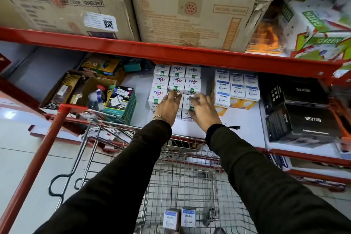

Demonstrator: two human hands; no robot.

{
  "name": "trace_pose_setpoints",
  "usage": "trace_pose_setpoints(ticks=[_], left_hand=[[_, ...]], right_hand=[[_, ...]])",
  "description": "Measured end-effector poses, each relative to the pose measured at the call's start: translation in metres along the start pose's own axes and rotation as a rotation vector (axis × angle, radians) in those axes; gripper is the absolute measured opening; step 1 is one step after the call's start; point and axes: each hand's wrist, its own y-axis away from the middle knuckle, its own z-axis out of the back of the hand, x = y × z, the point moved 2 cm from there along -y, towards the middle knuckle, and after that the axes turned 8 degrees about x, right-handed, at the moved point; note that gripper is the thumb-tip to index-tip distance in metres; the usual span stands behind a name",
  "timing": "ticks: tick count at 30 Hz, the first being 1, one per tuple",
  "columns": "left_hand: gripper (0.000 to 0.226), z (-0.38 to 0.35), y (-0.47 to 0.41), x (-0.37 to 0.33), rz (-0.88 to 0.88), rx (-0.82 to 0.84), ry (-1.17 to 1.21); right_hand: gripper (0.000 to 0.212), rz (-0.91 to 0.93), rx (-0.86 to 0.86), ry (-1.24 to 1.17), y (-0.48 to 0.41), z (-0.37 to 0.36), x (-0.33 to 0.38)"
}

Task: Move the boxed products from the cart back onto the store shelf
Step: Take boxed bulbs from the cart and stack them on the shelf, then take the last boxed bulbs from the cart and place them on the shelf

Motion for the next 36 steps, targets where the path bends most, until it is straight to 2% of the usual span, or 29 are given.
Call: trace_pose_setpoints(ticks=[6, 10, 13, 15, 19, 22, 25, 30, 33, 36], left_hand=[[0.06, -0.008, 0.027, -0.002, 0.005, -0.096, 0.104], [0.056, -0.021, 0.066, -0.01, -0.077, -0.184, 0.16], [0.052, -0.041, 0.1, -0.019, -0.104, -0.243, 0.202], [0.05, -0.061, 0.12, -0.024, -0.105, -0.223, 0.213], [0.051, -0.111, 0.153, -0.028, -0.106, -0.087, 0.209], [0.047, -0.152, 0.171, -0.028, -0.093, 0.07, 0.128], [0.058, -0.191, 0.185, -0.027, -0.114, 0.237, 0.093], [0.085, -0.256, 0.204, -0.023, -0.061, 0.648, 0.1], [0.093, -0.289, 0.214, -0.026, -0.065, 0.819, 0.057], [0.088, -0.315, 0.223, -0.031, -0.05, 0.893, 0.059]], right_hand=[[0.054, -0.005, -0.069, -0.064, 0.028, -0.002, 0.002], [0.051, -0.023, -0.124, -0.066, 0.062, -0.013, 0.005], [0.048, -0.033, -0.115, -0.084, 0.096, -0.034, 0.008], [0.047, -0.027, -0.079, -0.08, 0.119, -0.054, 0.009], [0.05, -0.019, 0.029, -0.052, 0.159, -0.096, 0.009], [0.055, -0.028, 0.195, -0.03, 0.181, -0.128, 0.008], [0.065, -0.021, 0.353, -0.04, 0.198, -0.159, 0.01], [0.076, 0.012, 0.651, -0.022, 0.212, -0.218, 0.012], [0.069, -0.005, 0.816, -0.013, 0.217, -0.253, 0.014], [0.054, 0.005, 0.862, 0.033, 0.219, -0.277, 0.017]])
